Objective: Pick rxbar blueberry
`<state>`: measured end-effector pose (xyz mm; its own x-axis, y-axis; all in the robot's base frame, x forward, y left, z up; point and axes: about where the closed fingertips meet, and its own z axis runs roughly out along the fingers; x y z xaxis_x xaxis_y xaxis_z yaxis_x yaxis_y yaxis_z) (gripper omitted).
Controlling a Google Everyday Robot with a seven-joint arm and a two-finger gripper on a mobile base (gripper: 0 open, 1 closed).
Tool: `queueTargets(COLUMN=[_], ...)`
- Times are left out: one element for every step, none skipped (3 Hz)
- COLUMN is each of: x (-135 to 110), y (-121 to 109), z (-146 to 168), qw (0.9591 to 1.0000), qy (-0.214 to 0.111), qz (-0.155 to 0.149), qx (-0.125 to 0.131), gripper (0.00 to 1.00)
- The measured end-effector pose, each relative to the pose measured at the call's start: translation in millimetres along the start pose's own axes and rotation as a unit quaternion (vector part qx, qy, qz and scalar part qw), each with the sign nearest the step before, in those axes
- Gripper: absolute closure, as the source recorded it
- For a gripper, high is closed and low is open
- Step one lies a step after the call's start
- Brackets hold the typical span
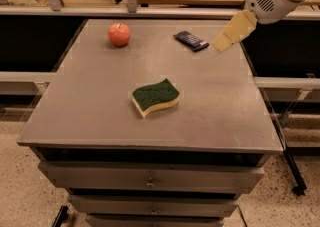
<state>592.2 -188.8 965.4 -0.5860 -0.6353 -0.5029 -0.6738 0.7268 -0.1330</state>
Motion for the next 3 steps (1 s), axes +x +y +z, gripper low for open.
queueTargets(x=[-12,-23,-37], y=[-23,-31,-37], z=[27,54,78], qw=[0.9995,0.9989,0.9986], qy=[0.012,0.028,0.030], qz=[0.023,0.028,0.036], qx=[0.017,0.025,0.023], gripper=[0.00,0.00,0.00])
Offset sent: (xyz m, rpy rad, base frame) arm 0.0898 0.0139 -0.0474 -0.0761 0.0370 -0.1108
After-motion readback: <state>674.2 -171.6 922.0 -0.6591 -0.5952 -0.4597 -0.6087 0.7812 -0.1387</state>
